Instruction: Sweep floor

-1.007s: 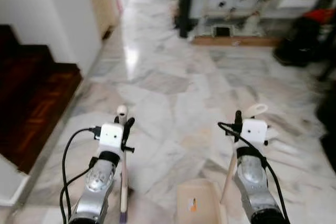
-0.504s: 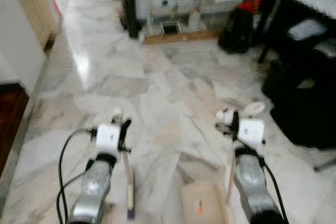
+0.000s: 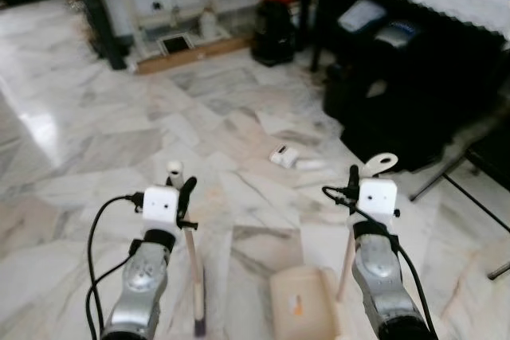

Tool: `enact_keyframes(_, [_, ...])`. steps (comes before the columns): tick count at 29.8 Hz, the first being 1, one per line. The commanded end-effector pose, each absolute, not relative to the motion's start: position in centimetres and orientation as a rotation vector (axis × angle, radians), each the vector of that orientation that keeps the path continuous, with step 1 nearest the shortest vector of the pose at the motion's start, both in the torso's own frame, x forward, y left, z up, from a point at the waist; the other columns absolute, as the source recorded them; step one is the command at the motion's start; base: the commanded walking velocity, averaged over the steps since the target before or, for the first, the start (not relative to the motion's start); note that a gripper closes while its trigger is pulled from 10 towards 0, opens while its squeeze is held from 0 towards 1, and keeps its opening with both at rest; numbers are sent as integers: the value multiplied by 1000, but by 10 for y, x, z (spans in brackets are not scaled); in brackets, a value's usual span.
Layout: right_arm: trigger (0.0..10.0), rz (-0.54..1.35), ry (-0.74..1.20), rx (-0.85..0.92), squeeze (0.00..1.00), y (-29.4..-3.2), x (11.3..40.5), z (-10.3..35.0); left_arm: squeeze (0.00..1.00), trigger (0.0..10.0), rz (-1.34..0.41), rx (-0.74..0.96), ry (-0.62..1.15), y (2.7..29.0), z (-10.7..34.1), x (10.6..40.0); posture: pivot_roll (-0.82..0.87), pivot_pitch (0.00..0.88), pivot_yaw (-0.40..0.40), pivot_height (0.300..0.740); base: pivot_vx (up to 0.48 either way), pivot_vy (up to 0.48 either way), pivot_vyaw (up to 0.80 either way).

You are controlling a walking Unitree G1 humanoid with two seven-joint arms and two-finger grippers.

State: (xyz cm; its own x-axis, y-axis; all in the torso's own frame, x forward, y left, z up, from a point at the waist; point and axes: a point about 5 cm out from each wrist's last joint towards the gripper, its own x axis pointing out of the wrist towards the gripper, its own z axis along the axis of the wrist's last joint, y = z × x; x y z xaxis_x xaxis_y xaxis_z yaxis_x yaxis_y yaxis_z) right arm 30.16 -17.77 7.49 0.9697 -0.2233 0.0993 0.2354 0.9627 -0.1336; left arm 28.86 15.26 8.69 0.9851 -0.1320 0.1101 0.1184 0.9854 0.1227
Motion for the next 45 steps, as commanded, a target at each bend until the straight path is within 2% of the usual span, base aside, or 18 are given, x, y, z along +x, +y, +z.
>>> enact_keyframes(1, [10000, -204, -141, -149, 0, -169, 307, 86, 0, 10000, -107, 132, -148, 162, 94, 290, 63, 20, 46, 740, 0, 0, 0])
enact_keyframes(7, [10000, -214, -144, -151, 0, -170, 306, 86, 0, 10000, -109, 140, -137, 163, 94, 292, 60, 16, 58, 740, 0, 0, 0])
enact_keyframes(45, [10000, -210, -150, -143, 0, -166, 306, 85, 0, 10000, -119, 149, -133, 163, 93, 290, 85, 0, 60, 740, 349, 0, 0])
